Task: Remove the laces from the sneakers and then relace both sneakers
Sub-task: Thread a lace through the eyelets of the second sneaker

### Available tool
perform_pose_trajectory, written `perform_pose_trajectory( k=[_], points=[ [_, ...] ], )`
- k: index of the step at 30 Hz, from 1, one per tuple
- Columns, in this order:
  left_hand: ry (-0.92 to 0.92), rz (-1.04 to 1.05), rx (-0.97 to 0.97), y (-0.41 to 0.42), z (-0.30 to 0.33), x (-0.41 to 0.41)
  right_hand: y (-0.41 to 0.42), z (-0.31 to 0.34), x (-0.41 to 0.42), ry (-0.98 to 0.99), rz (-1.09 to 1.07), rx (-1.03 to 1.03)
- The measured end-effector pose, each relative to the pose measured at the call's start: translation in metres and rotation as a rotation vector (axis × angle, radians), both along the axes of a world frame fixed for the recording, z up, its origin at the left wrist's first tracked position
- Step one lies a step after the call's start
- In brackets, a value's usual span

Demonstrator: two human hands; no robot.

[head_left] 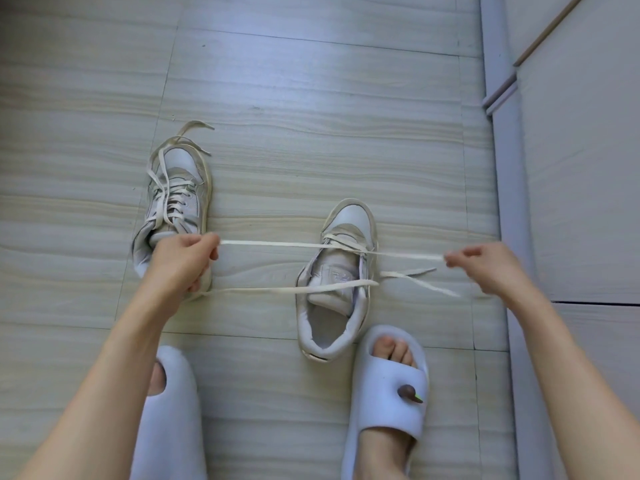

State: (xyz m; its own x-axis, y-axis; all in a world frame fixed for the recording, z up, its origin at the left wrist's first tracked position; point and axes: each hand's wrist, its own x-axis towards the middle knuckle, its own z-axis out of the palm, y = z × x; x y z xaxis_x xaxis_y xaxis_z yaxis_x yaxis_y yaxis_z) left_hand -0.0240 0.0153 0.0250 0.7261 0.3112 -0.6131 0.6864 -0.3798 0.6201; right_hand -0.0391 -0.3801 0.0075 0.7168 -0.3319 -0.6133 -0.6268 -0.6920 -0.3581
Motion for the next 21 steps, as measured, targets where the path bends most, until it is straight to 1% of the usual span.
perform_pose_trajectory(
  k=[1, 3, 4, 5, 7, 9, 11, 12, 14, 15, 17, 19, 21],
  points=[
    [-0.017, 0.012, 0.046, 0.004, -0.002, -0.002, -0.003, -0.006, -0.004, 0.097, 0.103, -0.129],
    [-0.030, -0.043, 0.140, 0.007, -0.007, -0.006, -0.004, -0.017, -0.012, 0.295, 0.156, -0.201],
    [-0.024, -0.107, 0.206, 0.007, -0.008, -0.007, -0.003, -0.021, -0.015, 0.354, 0.162, -0.233],
    [-0.011, -0.188, 0.280, 0.007, -0.008, -0.008, -0.002, -0.023, -0.017, 0.390, 0.174, -0.268],
    [0.045, -0.357, 0.394, 0.006, -0.007, -0.006, 0.007, -0.023, -0.020, 0.399, 0.251, -0.311],
    [0.152, -0.515, 0.472, 0.002, -0.007, -0.004, 0.022, -0.022, -0.019, 0.300, 0.324, -0.282],
    [0.214, -0.669, 0.548, -0.009, -0.011, -0.003, 0.043, -0.019, -0.014, 0.065, 0.289, -0.139],
    [0.170, -0.725, 0.540, -0.018, -0.014, -0.002, 0.056, -0.017, -0.012, -0.067, 0.260, -0.054],
    [-0.039, -0.762, 0.411, -0.042, -0.022, 0.001, 0.083, -0.013, -0.004, -0.254, 0.266, 0.061],
    [-0.129, -0.748, 0.316, -0.057, -0.025, 0.003, 0.095, -0.012, 0.000, -0.304, 0.308, 0.091],
    [-0.202, -0.726, 0.170, -0.084, -0.033, 0.007, 0.116, -0.014, 0.006, -0.333, 0.403, 0.135],
    [-0.182, -0.708, 0.117, -0.103, -0.041, 0.012, 0.128, -0.018, 0.009, -0.317, 0.466, 0.134],
    [-0.169, -0.691, 0.116, -0.112, -0.047, 0.015, 0.132, -0.021, 0.008, -0.344, 0.470, 0.112]
  ],
)
